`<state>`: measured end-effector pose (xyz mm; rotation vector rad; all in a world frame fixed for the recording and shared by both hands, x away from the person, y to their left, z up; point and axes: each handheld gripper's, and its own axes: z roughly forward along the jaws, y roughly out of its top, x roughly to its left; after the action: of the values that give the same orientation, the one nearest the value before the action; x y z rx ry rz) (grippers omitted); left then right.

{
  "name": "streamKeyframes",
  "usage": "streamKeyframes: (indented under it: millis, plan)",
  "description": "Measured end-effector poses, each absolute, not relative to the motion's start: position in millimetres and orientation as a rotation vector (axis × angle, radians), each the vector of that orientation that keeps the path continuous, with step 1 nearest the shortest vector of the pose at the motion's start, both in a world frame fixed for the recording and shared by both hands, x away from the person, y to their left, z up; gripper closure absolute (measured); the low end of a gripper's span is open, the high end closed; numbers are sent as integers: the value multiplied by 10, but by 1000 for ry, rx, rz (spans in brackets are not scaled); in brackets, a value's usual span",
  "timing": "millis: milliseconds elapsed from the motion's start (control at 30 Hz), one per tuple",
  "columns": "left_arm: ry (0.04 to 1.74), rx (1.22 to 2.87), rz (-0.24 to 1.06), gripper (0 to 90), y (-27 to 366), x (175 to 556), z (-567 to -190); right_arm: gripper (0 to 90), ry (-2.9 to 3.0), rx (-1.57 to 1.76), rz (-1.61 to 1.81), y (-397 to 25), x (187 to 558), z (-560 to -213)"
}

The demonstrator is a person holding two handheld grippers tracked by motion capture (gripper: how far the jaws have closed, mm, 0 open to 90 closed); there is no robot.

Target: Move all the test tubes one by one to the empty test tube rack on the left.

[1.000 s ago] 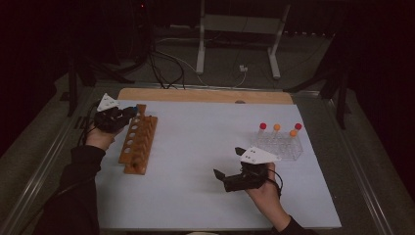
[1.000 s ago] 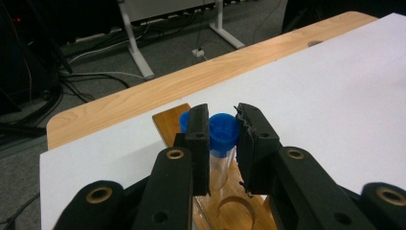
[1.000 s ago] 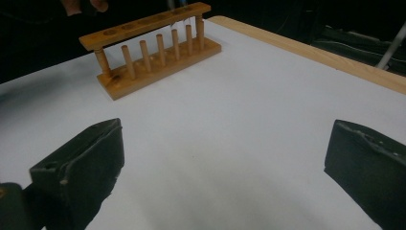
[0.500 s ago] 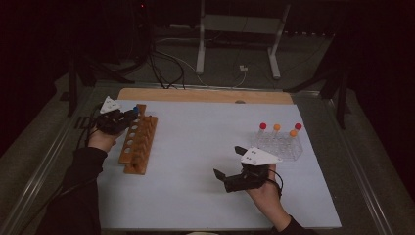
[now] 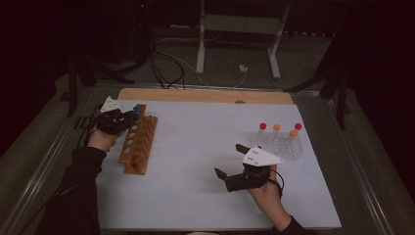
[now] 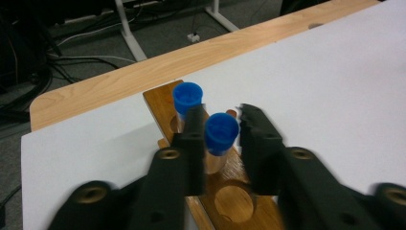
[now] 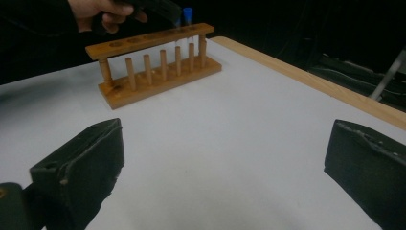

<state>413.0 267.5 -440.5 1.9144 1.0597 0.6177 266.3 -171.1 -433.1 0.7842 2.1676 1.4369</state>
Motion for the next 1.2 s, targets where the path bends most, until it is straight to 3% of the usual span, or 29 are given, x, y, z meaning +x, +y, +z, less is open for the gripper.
streamKeyframes:
  millis: [100, 400, 667, 1200]
  plan:
    - [1041, 1894, 614, 489, 2679, 4050, -4351, 0, 2150, 786, 1447, -1733, 2662, -4311]
    - [942, 1859, 544, 201, 2575, 3683, -4194, 0, 2136, 827, 1455, -1816, 2690, -4258]
    - [860, 1854, 431, 23, 2409, 3422, -4157, 0, 2093, 879, 1426, -1965, 2716, -4181]
    - [703, 1858, 313, 16, 2066, 3136, -4270, 0, 1982, 976, 1296, -2427, 2806, -4086]
